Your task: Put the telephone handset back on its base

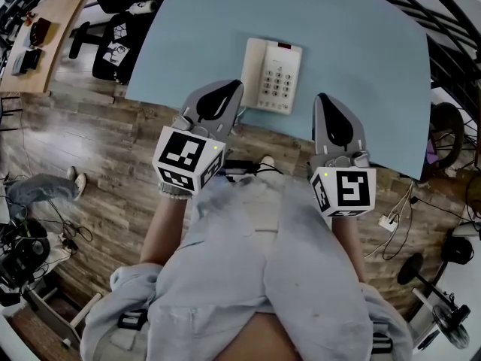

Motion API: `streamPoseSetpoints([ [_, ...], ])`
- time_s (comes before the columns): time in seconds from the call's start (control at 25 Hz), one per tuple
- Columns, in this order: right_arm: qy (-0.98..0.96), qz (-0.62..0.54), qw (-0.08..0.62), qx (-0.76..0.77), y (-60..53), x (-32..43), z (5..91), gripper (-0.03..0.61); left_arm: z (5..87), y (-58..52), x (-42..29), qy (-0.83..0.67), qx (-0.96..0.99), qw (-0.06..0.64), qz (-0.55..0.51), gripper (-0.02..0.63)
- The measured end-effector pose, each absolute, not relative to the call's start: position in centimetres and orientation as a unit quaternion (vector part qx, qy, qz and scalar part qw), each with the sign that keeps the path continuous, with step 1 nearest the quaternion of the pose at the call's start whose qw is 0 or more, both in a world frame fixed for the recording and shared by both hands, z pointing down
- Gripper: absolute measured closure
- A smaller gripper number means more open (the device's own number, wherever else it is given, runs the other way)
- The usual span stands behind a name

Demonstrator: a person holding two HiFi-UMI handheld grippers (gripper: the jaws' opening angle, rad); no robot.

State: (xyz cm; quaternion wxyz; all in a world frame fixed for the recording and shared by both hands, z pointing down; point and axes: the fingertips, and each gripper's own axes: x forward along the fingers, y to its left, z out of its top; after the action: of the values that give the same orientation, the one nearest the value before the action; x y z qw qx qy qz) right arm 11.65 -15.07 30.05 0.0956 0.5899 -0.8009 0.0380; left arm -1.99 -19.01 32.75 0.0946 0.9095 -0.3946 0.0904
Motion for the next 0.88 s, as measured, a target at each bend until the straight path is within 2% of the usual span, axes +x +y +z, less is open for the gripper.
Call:
streamPoseSetpoints([
  [0.88, -0.795, 0.043, 0.104, 0.596, -15.32, 12.02, 30.91, 0.574, 33.29, -19.54, -1.87, -0.396, 0.908, 0.105, 0.091, 0.611],
])
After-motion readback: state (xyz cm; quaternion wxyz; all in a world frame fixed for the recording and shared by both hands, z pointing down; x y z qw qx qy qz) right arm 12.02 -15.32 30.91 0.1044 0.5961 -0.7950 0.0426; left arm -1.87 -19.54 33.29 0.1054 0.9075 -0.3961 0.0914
